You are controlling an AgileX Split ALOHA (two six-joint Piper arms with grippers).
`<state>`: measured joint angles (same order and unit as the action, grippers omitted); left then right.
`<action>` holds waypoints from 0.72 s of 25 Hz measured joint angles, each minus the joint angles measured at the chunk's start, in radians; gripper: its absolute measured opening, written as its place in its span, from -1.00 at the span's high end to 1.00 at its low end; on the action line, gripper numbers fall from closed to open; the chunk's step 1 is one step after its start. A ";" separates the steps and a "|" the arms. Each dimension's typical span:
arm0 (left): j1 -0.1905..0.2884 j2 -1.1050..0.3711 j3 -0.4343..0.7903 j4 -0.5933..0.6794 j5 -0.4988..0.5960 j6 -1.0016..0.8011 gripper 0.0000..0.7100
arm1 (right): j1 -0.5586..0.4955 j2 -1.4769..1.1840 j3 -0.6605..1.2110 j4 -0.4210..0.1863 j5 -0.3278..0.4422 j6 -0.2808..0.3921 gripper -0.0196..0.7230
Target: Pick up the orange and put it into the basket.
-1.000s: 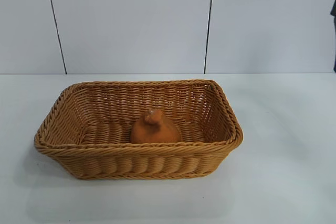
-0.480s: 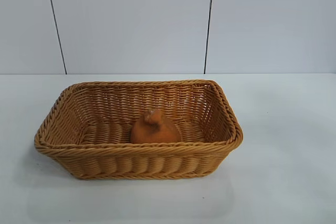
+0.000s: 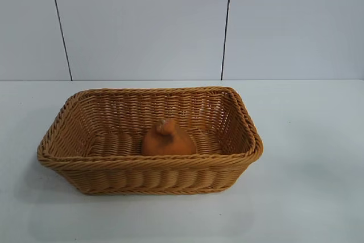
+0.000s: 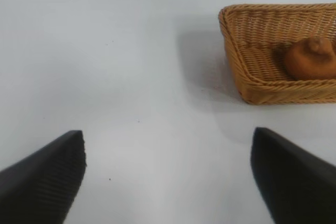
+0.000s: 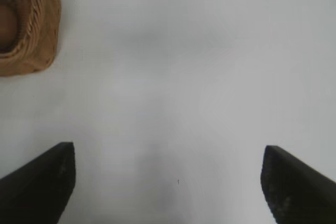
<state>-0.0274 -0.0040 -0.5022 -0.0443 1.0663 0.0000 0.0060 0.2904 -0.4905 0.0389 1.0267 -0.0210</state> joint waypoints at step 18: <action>0.000 0.000 0.000 0.000 -0.001 0.000 -0.72 | 0.000 -0.297 0.000 -0.014 -0.002 0.000 -0.83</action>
<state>-0.0274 -0.0040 -0.5022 -0.0443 1.0653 0.0000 0.0064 -0.0066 -0.4905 0.0250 1.0245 -0.0210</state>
